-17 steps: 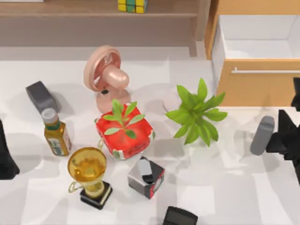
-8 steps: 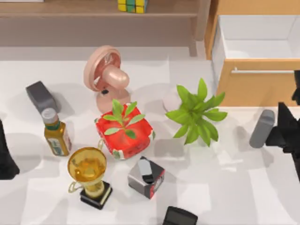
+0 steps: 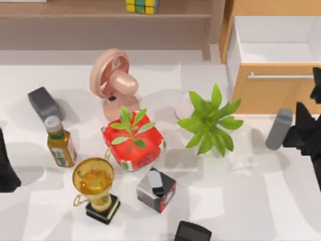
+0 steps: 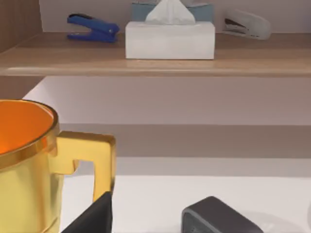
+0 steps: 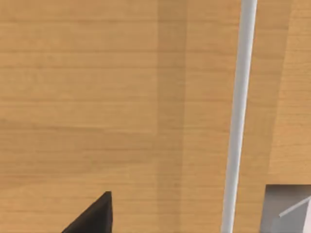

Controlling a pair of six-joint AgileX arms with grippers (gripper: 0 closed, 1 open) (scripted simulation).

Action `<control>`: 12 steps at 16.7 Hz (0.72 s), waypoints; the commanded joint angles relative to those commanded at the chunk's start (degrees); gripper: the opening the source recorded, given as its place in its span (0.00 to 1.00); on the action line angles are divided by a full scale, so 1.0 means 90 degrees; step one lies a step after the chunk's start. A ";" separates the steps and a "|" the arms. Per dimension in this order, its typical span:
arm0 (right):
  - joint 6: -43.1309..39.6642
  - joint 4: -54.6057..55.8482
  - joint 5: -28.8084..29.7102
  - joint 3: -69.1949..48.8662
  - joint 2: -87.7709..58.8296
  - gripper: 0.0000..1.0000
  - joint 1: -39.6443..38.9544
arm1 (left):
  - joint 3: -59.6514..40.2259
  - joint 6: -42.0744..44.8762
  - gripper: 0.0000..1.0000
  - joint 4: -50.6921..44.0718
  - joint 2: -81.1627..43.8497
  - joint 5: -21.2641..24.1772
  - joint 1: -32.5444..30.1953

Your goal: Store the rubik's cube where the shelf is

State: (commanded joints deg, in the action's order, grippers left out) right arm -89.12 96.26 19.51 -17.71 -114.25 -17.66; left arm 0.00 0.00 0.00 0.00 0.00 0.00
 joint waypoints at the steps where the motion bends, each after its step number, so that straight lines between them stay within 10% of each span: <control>1: 0.0000 0.0000 0.0000 0.0000 0.0000 1.00 0.0000 | 0.0000 0.0000 1.00 0.0000 0.0000 0.0000 0.0000; 12: 0.0000 0.0000 0.0000 0.0000 0.0000 0.25 0.0000 | 0.0000 0.0000 1.00 0.0000 0.0000 0.0000 0.0000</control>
State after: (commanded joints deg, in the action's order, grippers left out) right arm -89.12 96.26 19.51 -17.71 -114.25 -17.66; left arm 0.00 0.00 0.00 0.00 0.00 0.00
